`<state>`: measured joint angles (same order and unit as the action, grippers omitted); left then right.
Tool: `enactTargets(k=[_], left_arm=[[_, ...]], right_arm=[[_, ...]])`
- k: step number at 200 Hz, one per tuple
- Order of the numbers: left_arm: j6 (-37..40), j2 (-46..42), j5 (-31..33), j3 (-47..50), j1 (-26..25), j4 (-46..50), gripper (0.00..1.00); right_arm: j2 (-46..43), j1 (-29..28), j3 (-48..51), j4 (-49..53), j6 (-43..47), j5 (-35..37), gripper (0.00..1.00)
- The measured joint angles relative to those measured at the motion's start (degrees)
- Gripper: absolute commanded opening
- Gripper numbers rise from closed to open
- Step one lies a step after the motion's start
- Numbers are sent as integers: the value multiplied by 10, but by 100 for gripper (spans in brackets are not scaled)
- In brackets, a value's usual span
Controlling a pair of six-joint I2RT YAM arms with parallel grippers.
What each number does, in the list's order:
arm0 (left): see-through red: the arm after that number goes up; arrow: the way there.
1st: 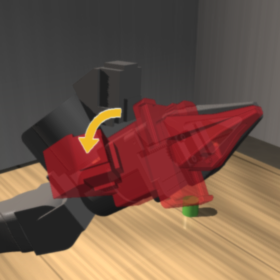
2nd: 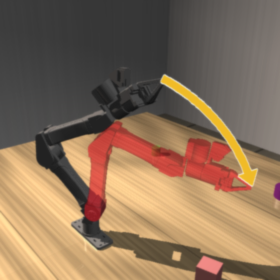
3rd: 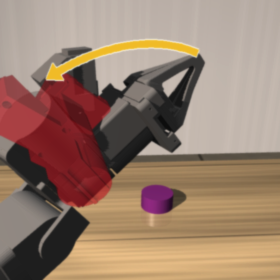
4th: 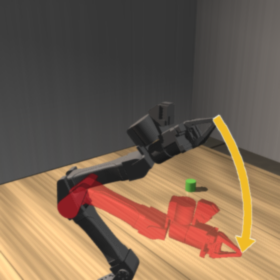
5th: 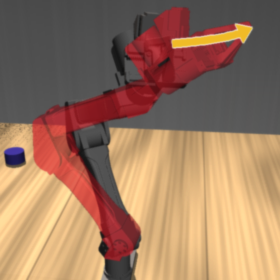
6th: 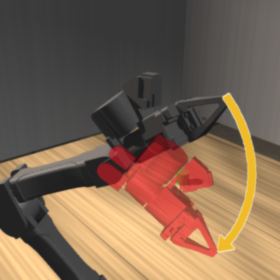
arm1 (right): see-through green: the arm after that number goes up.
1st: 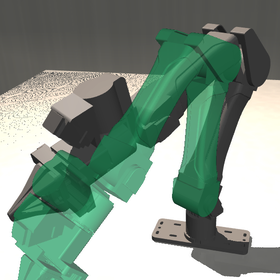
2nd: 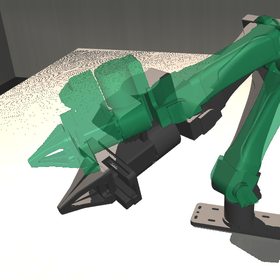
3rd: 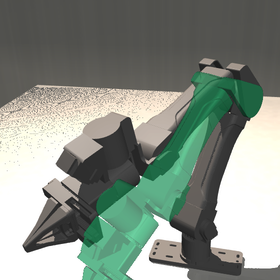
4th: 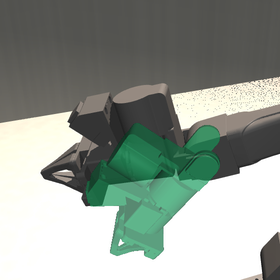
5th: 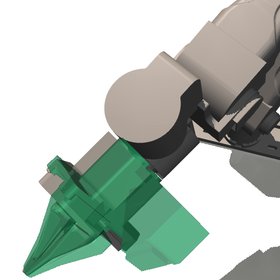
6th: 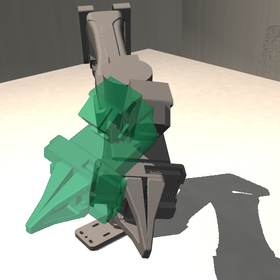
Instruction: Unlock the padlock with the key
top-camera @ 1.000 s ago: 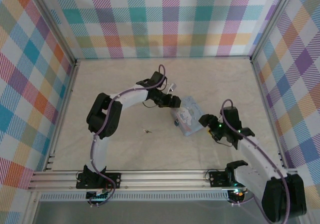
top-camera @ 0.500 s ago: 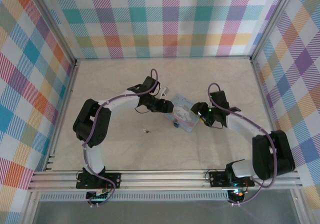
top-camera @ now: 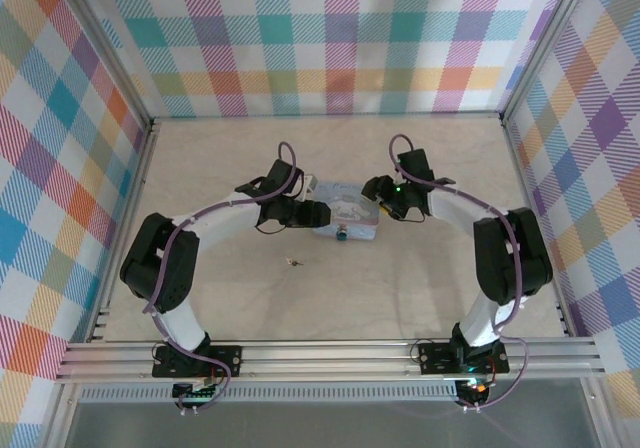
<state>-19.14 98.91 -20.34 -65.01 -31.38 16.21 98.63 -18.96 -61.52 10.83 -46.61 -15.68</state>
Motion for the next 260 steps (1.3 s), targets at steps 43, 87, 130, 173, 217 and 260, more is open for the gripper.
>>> enactTargets(k=[43, 87, 130, 173, 217, 260], left_arm=[[-10, 0, 16, 3, 8, -15, 65], [-17, 0, 33, 3, 12, -28, 67], [-23, 0, 51, 3, 17, -29, 71], [-25, -1, 75, 3, 22, -28, 73], [-26, -50, 94, 34, 24, -26, 74], [-37, -101, 108, 77, 24, -27, 74]], right_arm=[[38, -4, -52, 9, 26, 0, 63], [64, -5, -90, 21, 43, 0, 63], [68, -6, -92, 26, 43, 0, 66], [67, -6, -92, 46, 55, 12, 68], [34, -6, -71, 55, 57, 17, 65], [30, -23, -68, 53, 57, 9, 64]])
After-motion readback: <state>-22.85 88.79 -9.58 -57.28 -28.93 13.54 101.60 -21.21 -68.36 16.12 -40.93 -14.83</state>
